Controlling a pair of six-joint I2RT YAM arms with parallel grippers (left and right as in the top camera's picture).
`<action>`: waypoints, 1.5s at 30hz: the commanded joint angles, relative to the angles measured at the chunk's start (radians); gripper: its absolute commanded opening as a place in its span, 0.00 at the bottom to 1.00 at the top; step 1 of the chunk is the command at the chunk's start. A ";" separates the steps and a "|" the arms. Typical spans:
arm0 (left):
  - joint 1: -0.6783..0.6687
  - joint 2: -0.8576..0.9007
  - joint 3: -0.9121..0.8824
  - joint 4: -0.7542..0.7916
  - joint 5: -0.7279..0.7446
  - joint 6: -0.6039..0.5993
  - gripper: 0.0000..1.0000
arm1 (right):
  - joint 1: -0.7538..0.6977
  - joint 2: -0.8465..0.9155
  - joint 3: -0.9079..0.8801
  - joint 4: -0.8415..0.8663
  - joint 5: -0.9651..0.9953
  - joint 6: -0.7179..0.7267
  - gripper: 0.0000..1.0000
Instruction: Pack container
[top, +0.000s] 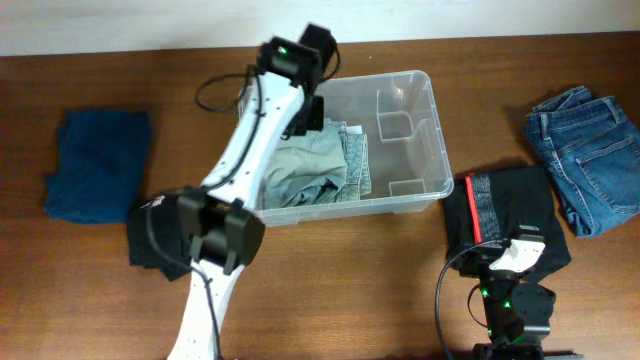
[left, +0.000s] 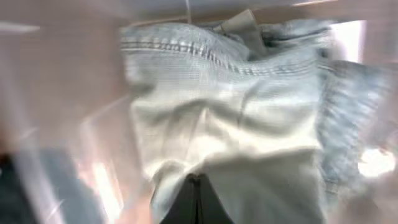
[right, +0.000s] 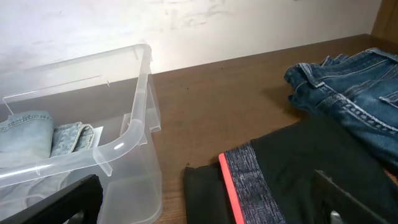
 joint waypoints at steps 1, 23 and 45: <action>0.004 -0.076 0.027 -0.074 0.101 0.005 0.00 | 0.005 -0.008 -0.005 -0.006 0.009 -0.003 0.99; -0.014 -0.071 -0.519 0.133 0.509 0.142 0.00 | 0.005 -0.008 -0.005 -0.006 0.009 -0.003 0.99; 0.037 -0.192 -0.156 0.036 0.174 0.048 0.00 | 0.005 -0.008 -0.005 -0.006 0.009 -0.003 0.99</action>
